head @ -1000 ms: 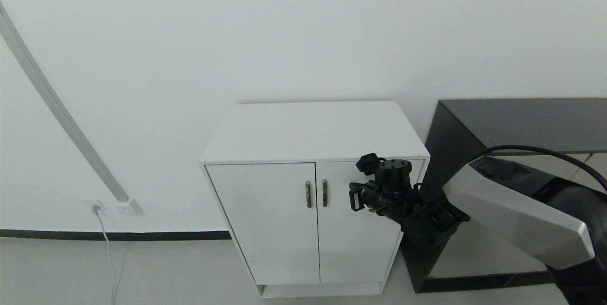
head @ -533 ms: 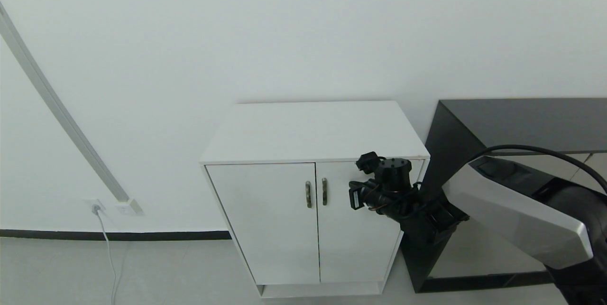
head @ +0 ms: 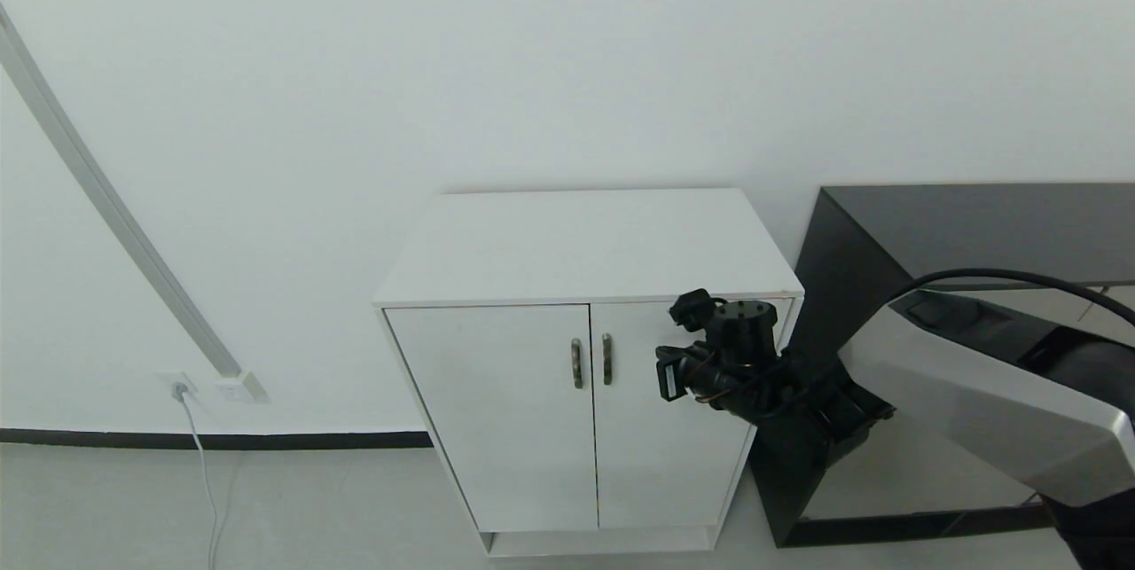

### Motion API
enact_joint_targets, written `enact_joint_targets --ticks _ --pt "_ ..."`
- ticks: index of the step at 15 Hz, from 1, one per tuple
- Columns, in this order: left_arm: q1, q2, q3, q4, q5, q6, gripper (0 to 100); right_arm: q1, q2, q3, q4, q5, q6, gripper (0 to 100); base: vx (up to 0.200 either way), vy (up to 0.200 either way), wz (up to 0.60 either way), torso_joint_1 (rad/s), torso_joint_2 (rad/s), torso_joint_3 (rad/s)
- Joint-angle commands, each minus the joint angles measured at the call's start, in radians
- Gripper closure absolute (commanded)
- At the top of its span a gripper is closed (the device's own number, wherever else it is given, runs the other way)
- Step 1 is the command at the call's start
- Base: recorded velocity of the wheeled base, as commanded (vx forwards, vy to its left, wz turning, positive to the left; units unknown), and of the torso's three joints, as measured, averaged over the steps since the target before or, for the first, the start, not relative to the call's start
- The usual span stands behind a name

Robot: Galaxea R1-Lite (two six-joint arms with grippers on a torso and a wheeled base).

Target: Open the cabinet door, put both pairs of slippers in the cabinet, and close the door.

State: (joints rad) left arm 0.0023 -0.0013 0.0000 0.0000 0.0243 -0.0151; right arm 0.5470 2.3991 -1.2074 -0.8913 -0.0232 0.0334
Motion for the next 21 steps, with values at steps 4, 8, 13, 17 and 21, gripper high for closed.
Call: enact_joint_targets --ticks 4,8,13,17,21 --pt "0.001 0.001 0.0 0.0 0.0 0.0 100 0.028 -0.193 0.241 -0.078 0.0 -0.001 100 0.0 0.0 0.0 0.0 0.0 0.0" --pt "0.001 0.001 0.0 0.0 0.0 0.001 100 -0.03 -0.451 0.453 -0.098 -0.001 -0.001 100 0.0 0.0 0.0 0.0 0.0 0.0" --pt "0.001 0.001 0.0 0.0 0.0 0.001 100 -0.236 -0.75 0.678 -0.063 -0.03 -0.017 100 0.0 0.0 0.0 0.0 0.0 0.0" --pt "0.001 0.001 0.0 0.0 0.0 0.001 100 -0.354 -1.091 0.842 0.112 -0.037 -0.017 100 0.0 0.0 0.0 0.0 0.0 0.0" --pt "0.001 0.001 0.0 0.0 0.0 0.001 100 -0.363 -1.447 0.858 0.483 -0.035 -0.017 100 0.0 0.0 0.0 0.0 0.0 0.0"
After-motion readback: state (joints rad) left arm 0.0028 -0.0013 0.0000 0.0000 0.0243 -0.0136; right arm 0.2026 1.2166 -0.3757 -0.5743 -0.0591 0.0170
